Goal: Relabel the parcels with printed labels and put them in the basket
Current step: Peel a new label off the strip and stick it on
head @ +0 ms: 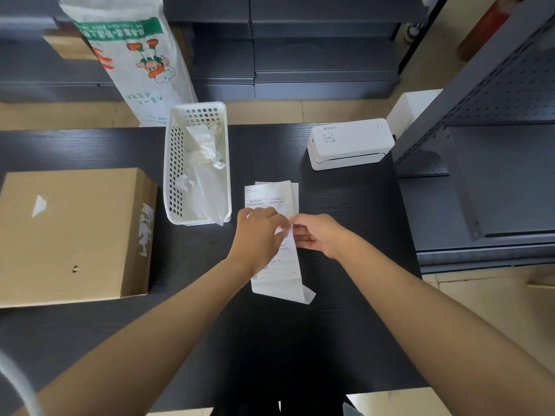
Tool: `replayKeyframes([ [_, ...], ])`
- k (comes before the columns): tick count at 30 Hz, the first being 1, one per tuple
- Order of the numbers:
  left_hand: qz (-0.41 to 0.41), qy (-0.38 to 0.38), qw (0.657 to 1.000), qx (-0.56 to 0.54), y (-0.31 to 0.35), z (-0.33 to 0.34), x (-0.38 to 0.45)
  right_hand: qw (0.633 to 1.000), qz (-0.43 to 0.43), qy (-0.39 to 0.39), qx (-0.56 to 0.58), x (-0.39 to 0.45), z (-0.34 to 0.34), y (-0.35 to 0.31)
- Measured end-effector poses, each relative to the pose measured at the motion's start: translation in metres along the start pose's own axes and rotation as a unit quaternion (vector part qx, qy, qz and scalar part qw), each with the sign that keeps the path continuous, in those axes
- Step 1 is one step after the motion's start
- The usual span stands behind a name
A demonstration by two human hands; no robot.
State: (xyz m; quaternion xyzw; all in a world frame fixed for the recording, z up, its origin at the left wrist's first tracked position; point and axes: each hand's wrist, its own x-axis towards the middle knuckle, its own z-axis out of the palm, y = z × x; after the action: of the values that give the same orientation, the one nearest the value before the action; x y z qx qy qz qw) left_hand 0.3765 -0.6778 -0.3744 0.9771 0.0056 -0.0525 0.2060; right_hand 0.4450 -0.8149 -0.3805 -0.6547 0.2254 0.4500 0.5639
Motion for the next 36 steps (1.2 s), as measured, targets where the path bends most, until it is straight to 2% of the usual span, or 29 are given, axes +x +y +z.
replayKeyframes([
  [4,-0.046,-0.023,0.997,-0.062,0.000,-0.004,0.003,1.000,-0.007,-0.019,-0.017,-0.001,0.000,0.002],
  [13,-0.046,-0.108,0.990,-0.077,-0.006,-0.013,0.012,0.997,-0.024,-0.055,-0.039,-0.003,-0.004,0.002],
  [15,-0.041,-0.096,0.991,-0.080,-0.008,-0.012,0.011,0.997,-0.023,-0.060,-0.034,-0.003,-0.004,0.002],
  [20,-0.002,-0.015,0.998,-0.056,-0.012,-0.008,0.004,0.998,-0.019,-0.053,-0.009,-0.003,-0.005,0.002],
  [23,0.018,-0.006,1.000,-0.017,-0.011,-0.006,0.001,0.998,-0.020,-0.050,-0.016,-0.003,-0.004,0.002],
  [28,0.025,0.028,0.999,-0.025,-0.012,-0.008,0.001,0.999,-0.021,-0.027,-0.003,-0.003,-0.001,-0.001],
  [36,0.116,-0.017,0.989,-0.094,-0.025,-0.022,-0.010,1.000,-0.008,0.029,0.003,-0.001,-0.006,-0.007],
])
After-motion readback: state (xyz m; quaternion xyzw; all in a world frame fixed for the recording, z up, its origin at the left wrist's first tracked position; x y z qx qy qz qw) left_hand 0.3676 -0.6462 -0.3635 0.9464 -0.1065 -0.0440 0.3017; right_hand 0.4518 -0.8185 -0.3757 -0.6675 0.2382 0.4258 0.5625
